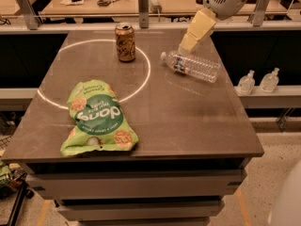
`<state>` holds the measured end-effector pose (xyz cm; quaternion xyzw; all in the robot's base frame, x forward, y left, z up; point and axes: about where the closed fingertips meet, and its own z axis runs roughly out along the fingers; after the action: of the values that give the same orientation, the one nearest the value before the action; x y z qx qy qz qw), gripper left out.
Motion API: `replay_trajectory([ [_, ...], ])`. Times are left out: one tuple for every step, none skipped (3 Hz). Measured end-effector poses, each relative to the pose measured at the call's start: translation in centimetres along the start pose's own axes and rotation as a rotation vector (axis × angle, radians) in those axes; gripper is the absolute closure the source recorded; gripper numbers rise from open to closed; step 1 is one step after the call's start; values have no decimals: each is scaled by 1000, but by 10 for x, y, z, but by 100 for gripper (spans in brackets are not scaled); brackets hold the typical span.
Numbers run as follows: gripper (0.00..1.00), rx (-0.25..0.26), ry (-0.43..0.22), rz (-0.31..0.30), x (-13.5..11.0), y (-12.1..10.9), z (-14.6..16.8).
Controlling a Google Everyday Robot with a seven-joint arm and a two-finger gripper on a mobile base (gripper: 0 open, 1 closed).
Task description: Place water bottle upright
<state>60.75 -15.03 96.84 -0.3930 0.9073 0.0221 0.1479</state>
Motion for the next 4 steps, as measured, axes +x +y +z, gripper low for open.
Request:
replay_trajectory([
  [0,8,63,88,-19,-3,28],
  [0,-3,108,121,-32,-6,54],
  [0,-62,130,75,-37,-7,80],
  [0,-121,139,2,-38,-9,102],
])
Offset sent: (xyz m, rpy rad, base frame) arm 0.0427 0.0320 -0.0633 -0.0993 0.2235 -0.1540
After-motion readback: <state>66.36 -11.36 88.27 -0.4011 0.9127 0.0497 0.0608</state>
